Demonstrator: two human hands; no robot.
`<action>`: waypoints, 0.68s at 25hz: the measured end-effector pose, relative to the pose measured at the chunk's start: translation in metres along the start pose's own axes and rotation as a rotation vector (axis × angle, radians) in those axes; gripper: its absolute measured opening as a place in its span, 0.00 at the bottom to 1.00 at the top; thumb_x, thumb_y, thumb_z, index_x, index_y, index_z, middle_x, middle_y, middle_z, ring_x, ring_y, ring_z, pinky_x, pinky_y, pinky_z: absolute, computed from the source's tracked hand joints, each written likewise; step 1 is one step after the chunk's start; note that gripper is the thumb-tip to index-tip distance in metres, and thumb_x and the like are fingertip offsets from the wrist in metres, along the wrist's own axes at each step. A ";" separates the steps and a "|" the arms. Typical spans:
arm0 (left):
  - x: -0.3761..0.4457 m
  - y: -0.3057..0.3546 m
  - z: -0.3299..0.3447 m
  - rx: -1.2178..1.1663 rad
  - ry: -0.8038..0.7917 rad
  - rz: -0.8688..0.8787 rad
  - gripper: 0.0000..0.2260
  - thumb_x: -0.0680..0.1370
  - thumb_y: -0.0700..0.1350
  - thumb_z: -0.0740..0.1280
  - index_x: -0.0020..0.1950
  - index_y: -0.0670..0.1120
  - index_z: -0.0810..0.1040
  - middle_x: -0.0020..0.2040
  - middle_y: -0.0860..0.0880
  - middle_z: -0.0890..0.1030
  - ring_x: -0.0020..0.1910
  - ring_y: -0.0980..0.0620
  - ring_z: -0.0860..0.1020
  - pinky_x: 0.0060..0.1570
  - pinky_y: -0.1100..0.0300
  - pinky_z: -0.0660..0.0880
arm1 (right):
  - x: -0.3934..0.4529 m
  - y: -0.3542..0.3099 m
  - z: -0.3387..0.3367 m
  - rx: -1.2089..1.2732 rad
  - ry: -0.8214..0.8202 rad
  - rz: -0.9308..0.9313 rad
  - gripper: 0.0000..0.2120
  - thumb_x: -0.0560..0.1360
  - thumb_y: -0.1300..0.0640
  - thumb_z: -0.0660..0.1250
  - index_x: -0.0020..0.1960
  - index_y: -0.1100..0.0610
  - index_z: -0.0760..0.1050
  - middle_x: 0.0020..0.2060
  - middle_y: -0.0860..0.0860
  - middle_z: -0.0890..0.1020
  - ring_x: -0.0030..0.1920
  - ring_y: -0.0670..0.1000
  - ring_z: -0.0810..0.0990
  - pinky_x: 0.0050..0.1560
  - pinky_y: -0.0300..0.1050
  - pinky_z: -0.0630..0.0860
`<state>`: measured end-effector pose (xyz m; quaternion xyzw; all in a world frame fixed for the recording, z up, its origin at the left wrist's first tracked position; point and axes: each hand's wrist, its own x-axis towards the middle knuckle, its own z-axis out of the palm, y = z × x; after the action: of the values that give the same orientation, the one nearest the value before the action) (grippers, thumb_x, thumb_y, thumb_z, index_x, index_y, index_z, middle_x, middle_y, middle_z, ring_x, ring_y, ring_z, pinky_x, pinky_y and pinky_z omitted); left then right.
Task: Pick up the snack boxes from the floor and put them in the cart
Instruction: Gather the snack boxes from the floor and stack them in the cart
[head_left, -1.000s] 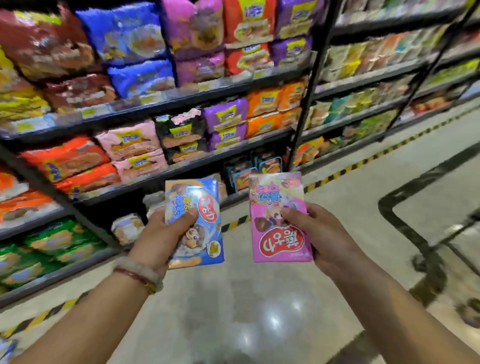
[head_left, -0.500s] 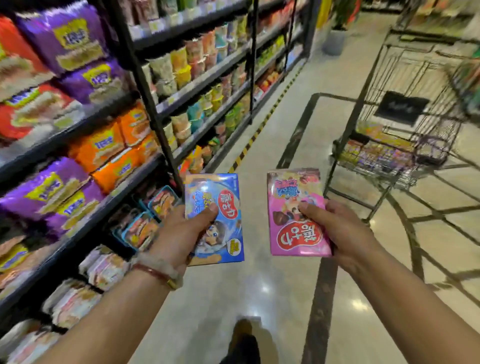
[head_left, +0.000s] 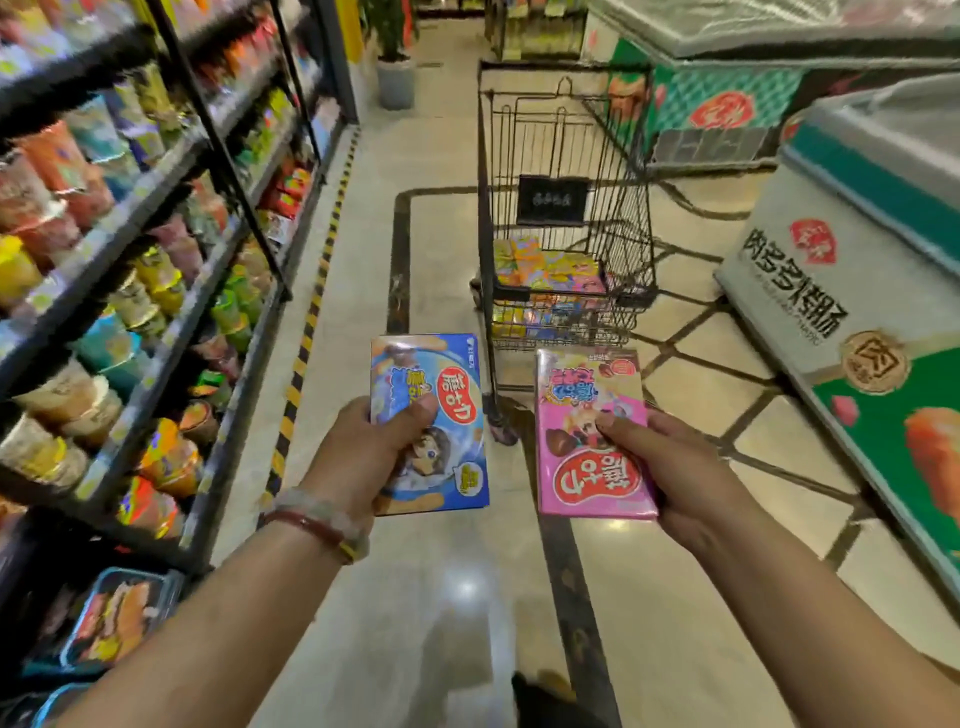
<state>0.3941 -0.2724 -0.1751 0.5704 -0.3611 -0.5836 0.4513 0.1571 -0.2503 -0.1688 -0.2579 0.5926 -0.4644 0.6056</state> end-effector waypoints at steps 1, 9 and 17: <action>0.018 0.003 0.012 0.007 -0.023 -0.004 0.10 0.76 0.46 0.68 0.54 0.43 0.80 0.49 0.41 0.84 0.48 0.39 0.82 0.52 0.42 0.77 | 0.013 -0.007 -0.007 0.016 0.021 -0.003 0.04 0.74 0.62 0.68 0.49 0.61 0.78 0.40 0.59 0.85 0.34 0.54 0.84 0.38 0.48 0.82; 0.171 0.031 0.110 0.011 -0.078 -0.032 0.08 0.76 0.44 0.67 0.51 0.42 0.80 0.45 0.43 0.85 0.41 0.46 0.84 0.38 0.57 0.81 | 0.164 -0.085 -0.051 0.076 0.046 -0.009 0.08 0.74 0.62 0.68 0.52 0.62 0.77 0.42 0.60 0.85 0.34 0.54 0.83 0.36 0.47 0.81; 0.297 0.061 0.160 -0.063 -0.043 -0.057 0.10 0.77 0.42 0.66 0.56 0.39 0.78 0.43 0.45 0.85 0.38 0.49 0.84 0.33 0.61 0.79 | 0.304 -0.145 -0.063 0.053 0.030 -0.003 0.09 0.74 0.62 0.69 0.53 0.64 0.77 0.45 0.62 0.84 0.36 0.55 0.84 0.40 0.50 0.81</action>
<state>0.2599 -0.5867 -0.2047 0.5533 -0.3356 -0.6194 0.4446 0.0193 -0.5622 -0.1990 -0.2357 0.5886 -0.4848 0.6025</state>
